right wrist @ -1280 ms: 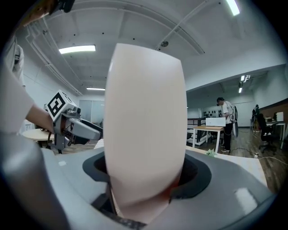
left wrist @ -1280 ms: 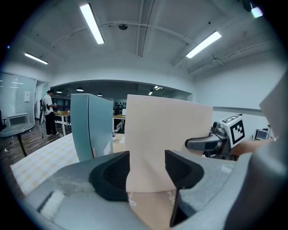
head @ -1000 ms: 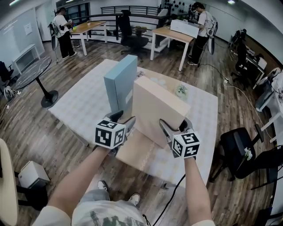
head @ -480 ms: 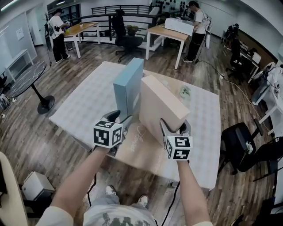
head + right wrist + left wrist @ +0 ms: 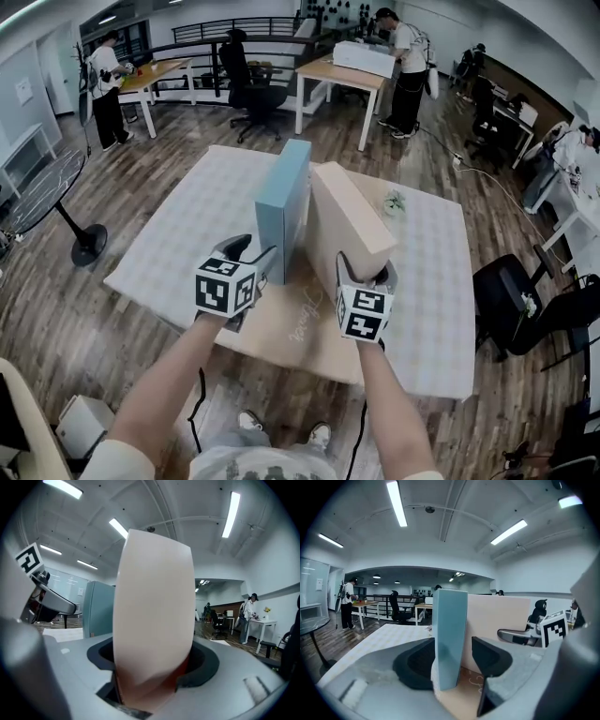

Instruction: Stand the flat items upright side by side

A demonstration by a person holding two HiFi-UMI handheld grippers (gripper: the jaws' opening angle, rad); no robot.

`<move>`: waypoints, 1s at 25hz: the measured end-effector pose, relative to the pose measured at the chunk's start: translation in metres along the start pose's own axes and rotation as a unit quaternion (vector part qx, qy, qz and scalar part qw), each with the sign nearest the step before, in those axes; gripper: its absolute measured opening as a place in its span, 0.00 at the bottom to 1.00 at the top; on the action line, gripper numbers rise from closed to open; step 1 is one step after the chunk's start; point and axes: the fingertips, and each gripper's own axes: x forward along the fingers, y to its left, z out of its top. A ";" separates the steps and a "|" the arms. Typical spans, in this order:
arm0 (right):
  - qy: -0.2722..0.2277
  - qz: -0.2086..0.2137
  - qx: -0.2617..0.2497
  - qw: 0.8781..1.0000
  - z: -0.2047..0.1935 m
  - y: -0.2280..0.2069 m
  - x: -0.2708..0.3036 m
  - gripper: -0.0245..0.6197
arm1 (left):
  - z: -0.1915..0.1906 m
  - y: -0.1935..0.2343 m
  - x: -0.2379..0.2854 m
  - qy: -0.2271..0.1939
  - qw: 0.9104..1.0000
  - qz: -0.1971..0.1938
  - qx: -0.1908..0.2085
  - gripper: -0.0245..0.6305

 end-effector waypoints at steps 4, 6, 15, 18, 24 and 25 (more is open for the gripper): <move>0.005 -0.037 0.005 0.999 0.002 0.015 0.013 0.57 | 0.007 0.011 0.008 0.002 0.999 -0.029 0.017 0.43; 0.007 -0.058 0.012 0.998 0.002 0.020 0.019 0.57 | 0.008 0.016 0.011 0.005 0.999 -0.045 0.026 0.43; 0.009 -0.123 0.029 0.992 0.010 0.042 0.048 0.58 | 0.015 0.026 0.027 -0.004 0.992 -0.111 0.055 0.43; 0.011 -0.138 0.031 0.990 0.010 0.047 0.058 0.58 | 0.016 0.024 0.032 -0.004 0.988 -0.138 0.069 0.43; 0.017 -0.156 0.040 0.987 0.011 0.058 0.072 0.58 | 0.013 0.022 0.031 0.001 0.981 -0.174 0.082 0.43; 0.018 -0.157 0.040 0.987 0.011 0.059 0.074 0.58 | 0.012 0.021 0.031 0.003 0.980 -0.178 0.084 0.43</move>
